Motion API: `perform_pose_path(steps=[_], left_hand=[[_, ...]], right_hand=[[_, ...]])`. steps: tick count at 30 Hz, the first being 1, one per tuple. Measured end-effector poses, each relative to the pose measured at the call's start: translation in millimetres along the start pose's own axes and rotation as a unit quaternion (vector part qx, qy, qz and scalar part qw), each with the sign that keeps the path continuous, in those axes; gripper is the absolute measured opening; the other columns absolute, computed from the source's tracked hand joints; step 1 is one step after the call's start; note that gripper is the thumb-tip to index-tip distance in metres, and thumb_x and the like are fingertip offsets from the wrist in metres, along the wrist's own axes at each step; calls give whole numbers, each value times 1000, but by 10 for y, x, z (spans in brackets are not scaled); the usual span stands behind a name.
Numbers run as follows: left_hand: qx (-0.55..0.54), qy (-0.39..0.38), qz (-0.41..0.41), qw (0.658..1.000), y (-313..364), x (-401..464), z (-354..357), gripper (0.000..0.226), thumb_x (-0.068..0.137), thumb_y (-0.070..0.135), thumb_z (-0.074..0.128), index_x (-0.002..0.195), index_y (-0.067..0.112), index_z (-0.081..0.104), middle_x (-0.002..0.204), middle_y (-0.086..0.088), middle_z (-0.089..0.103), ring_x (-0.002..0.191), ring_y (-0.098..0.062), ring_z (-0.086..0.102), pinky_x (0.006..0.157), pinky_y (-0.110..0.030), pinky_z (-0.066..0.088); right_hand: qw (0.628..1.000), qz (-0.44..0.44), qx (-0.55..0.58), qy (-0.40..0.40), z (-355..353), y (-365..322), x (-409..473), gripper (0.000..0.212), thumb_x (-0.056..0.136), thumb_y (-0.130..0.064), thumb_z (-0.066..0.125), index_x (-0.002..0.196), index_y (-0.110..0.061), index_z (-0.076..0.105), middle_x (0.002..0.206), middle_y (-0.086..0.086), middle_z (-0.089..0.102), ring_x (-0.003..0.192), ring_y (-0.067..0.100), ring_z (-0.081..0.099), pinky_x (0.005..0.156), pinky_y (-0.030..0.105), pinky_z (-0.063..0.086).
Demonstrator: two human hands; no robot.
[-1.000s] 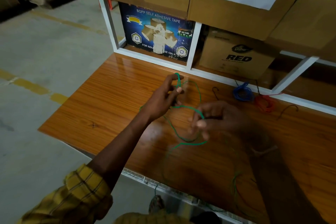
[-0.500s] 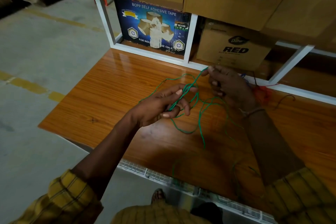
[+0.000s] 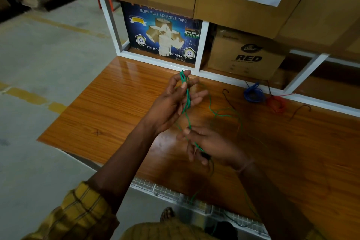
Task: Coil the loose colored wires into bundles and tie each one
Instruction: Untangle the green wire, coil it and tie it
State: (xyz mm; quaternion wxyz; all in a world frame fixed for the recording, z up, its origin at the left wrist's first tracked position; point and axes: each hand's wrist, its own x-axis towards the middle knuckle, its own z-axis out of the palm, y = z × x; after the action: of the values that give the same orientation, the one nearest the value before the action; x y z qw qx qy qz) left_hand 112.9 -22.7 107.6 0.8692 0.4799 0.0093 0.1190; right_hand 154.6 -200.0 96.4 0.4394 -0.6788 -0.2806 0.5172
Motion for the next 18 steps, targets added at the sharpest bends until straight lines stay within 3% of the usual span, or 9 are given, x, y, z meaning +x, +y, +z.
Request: perform_pose_path(steps=[4,9,12,14,18], left_hand=[[203,56,16,977,-71,28,-28,40,113,15,44,152,14,37,156,-12,46,116,-37,72,102,-43,58],[404,7,1,915,-103,-36,-36,42,112,21,46,153,20,37,148,-10,51,89,-28,79,79,-31,63],[390,-9,-36,920,-98,-132,-20,39,112,22,48,151,21,42,139,-13,56,75,-26,79,69,-35,63],[346,-14,-62,936,-67,-203,30,36,113,22,46,149,19,45,132,-14,63,66,-23,73,57,-31,53],[278,-60,-90,954,-85,-273,100,37,116,25,35,149,15,46,126,-21,67,55,-22,58,51,-31,33]], right_hand=[[991,-26,-122,-44,-15,-97,-254,15,106,-23,53,116,-12,58,69,16,68,40,22,53,43,27,46],[978,-143,-136,-63,-428,-477,-561,10,100,-11,63,103,-2,65,68,16,66,52,20,60,52,26,49],[975,-217,-18,-42,-715,-607,-643,22,97,-29,67,96,-6,68,62,2,62,53,16,54,62,34,54],[968,-225,106,-20,-840,-630,-617,28,97,-30,61,99,-2,65,52,-1,48,48,14,49,67,38,59],[953,-194,228,46,-948,-637,-388,28,104,-24,44,100,-4,62,50,-6,33,44,9,43,58,33,59]])
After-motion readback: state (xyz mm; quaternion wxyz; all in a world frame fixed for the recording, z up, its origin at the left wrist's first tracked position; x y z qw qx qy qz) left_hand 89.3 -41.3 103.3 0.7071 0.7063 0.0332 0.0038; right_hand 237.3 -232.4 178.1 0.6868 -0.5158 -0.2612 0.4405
